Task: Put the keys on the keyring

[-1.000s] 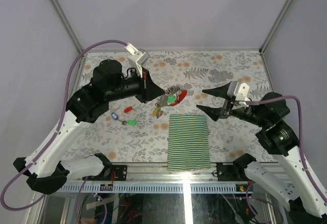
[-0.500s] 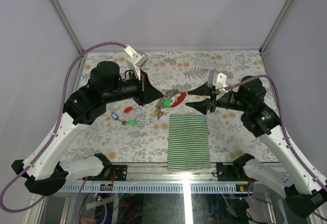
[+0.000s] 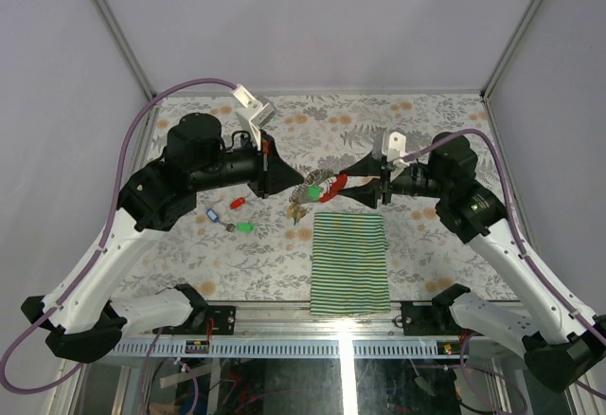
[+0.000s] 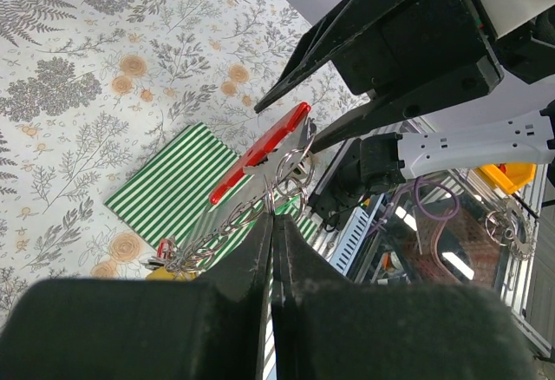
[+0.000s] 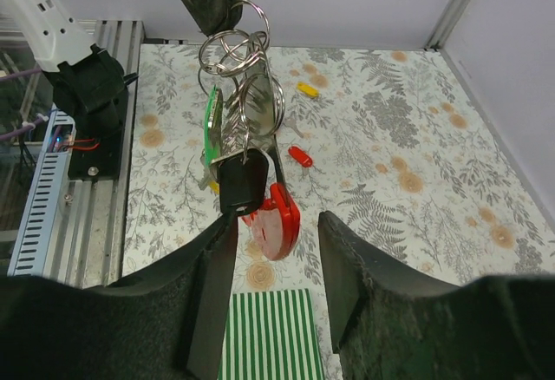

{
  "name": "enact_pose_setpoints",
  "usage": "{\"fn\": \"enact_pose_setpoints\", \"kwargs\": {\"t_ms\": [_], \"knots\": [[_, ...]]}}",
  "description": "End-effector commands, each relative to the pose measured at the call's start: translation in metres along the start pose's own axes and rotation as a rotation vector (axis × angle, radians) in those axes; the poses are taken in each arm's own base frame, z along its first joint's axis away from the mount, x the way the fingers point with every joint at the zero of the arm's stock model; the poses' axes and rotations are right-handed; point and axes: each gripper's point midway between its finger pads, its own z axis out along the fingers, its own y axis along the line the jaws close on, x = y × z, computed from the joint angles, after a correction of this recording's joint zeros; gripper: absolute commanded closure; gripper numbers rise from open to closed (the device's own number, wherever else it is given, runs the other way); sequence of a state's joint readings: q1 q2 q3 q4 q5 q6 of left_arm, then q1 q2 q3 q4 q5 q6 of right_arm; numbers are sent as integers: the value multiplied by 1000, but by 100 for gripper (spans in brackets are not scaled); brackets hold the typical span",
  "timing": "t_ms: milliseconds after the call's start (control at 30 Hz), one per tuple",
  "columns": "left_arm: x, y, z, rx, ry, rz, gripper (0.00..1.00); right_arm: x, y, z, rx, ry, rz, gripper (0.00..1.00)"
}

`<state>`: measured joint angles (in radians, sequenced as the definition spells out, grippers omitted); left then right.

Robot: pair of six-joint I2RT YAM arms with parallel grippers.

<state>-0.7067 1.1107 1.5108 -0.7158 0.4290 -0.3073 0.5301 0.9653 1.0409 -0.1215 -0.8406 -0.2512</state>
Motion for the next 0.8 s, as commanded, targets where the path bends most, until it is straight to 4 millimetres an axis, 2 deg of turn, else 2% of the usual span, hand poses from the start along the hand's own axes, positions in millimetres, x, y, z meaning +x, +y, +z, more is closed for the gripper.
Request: {"fn": "enact_pose_setpoints", "kwargs": {"t_ms": [0,233,467,533,700,767], "knots": [[-16,-19,-11,60,-46,56,100,-32,3,3,-65,-82,-71,53],[-18,-21,-12,69,-49,69,100,-36,9,7,-116,-113,-42,62],[-21,-25,-14,84,-51,75,100,-35,15,11,-161,-122,-21,67],[-21,-26,-14,88,-52,76,100,-35,17,12,-172,-124,-19,73],[-23,-28,-17,91,-61,85,100,-37,17,10,-166,-132,-24,100],[-25,-28,-20,88,-73,96,100,-41,17,8,-147,-142,-33,100]]}}
